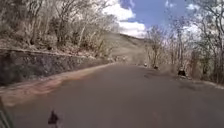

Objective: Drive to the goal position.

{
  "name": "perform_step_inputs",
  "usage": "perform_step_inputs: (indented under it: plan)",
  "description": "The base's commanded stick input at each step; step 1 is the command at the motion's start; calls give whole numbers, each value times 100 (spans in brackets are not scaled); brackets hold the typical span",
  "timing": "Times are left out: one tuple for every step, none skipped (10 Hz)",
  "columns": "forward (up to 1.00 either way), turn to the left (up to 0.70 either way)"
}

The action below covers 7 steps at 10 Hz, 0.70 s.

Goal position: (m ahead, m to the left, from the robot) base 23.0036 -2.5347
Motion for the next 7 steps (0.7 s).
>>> perform_step_inputs:
  plan:
    - [70, 0]
    - [70, 0]
    - [70, 0]
    - [70, 0]
    - [70, 0]
    - [70, 0]
    - [70, 0]
